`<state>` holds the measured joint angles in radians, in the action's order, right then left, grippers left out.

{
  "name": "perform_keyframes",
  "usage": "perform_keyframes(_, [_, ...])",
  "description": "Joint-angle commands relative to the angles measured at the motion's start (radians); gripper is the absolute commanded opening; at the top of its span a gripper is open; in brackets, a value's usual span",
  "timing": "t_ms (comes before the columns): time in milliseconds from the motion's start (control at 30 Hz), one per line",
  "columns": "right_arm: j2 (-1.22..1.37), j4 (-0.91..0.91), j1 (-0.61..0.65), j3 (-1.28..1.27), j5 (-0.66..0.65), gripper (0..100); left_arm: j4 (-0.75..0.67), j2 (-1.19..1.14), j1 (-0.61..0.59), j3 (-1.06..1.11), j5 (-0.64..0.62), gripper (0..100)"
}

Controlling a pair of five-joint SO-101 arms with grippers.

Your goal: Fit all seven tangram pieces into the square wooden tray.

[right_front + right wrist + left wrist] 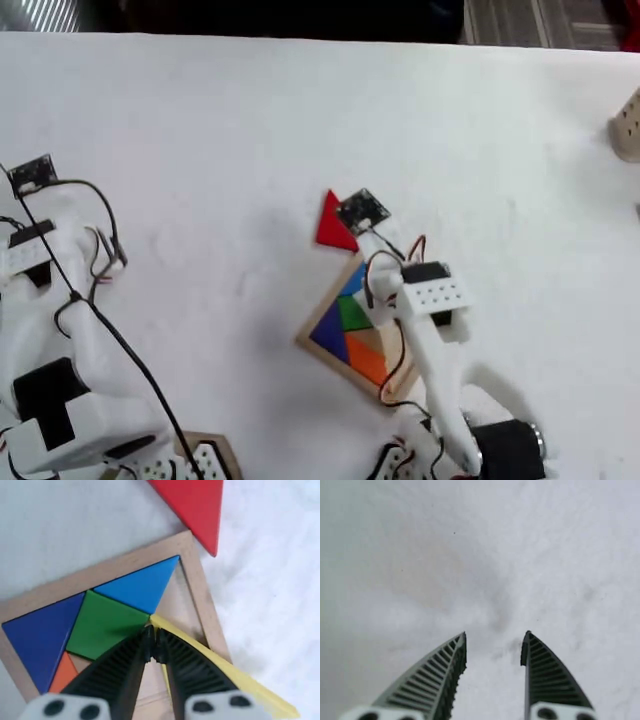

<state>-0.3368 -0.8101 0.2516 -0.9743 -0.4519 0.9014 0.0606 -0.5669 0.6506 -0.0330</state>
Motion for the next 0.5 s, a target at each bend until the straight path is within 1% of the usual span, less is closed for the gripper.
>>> perform_keyframes(0, [0.001,-0.050,-0.041,0.087,-0.006,1.8,-0.014,0.005,0.007,-0.008,0.012,19])
perform_keyframes(267, [-0.240,-0.160,-0.139,0.124,0.031,1.8,-0.014,0.005,0.007,-0.008,0.012,19])
perform_keyframes(400, [-0.331,-0.156,-0.259,0.121,0.021,2.0,-0.014,0.005,0.007,-0.008,0.012,19])
perform_keyframes(467, [-0.337,-0.122,-0.328,0.121,-0.035,2.0,-0.014,0.005,0.007,-0.008,0.012,19])
